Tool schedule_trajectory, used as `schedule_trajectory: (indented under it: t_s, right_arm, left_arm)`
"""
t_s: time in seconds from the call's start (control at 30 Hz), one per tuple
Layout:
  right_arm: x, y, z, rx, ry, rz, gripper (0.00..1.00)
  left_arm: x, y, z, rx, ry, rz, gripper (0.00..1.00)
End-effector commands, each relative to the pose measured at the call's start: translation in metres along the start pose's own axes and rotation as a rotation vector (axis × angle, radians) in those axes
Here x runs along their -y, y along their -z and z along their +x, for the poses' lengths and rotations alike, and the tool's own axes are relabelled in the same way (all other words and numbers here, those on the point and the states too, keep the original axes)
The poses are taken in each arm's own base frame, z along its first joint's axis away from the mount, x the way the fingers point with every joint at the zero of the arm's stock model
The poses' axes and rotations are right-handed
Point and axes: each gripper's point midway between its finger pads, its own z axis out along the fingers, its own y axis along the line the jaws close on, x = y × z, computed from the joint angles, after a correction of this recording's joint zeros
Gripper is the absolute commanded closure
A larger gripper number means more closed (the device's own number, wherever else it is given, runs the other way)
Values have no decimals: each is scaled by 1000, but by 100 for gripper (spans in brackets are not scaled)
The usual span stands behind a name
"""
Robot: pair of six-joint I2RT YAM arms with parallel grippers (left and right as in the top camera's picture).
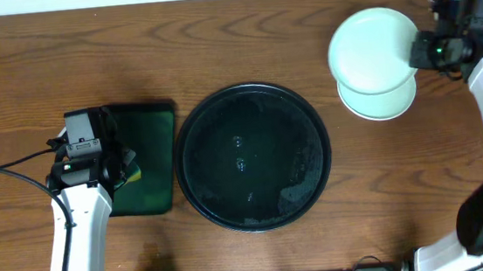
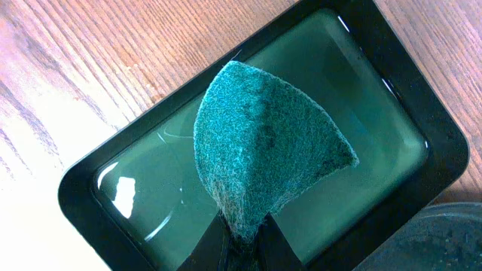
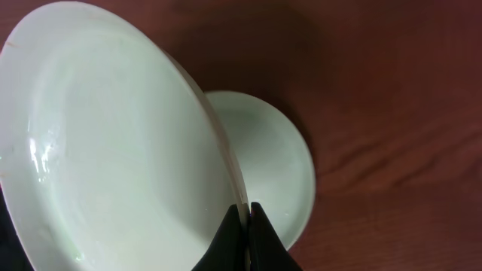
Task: Clean dirty plates on tray and stack at the side
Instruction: 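Lift the plate with the right gripper and stack it on the side plates, then release the sponge into the water tray and withdraw both grippers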
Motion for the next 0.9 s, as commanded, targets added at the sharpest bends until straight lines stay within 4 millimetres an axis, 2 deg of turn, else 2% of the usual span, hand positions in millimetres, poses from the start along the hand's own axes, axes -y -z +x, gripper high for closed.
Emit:
schedule_trajectory:
  t_s: [0.0, 0.07, 0.17, 0.2, 0.27, 0.37, 0.43, 0.5, 0.57, 0.73, 0.87]
  right_arm:
    - [18, -29, 13, -69, -147, -47, 99]
    - [30, -44, 20, -99, -175, -41, 99]
    - [36, -61, 28, -134, -188, -36, 99]
    - [36, -64, 30, -143, -188, -37, 92]
    - [34, -67, 34, -158, -186, -38, 70]
    - [27, -63, 36, -169, -180, -51, 72]
    - [15, -58, 34, -162, -168, -84, 81]
    - [-1, -47, 29, -144, -146, -128, 81]
    - [-18, -32, 23, -120, -112, -145, 74]
    - [-70, 20, 9, -13, 15, -164, 55]
    - [-117, 63, 5, 76, 114, -234, 47]
  left_arm:
    - [-2, -1, -1, 3, -18, -7, 93]
    - [-2, -1, -1, 3, -18, -7, 93]
    - [-2, -1, -1, 3, -18, -7, 92]
    - [-2, -1, -1, 4, -17, -6, 93]
    - [-1, -1, -2, 9, -16, -2, 93]
    - [3, -1, -6, 24, -12, 11, 92]
    - [5, -3, -8, 31, -10, 17, 92]
    - [7, -8, -9, 28, -7, 14, 93]
    - [8, -17, -8, 15, -10, 3, 93]
    - [8, -43, 0, -35, -23, -39, 93]
    - [12, -63, 1, -48, -26, -49, 92]
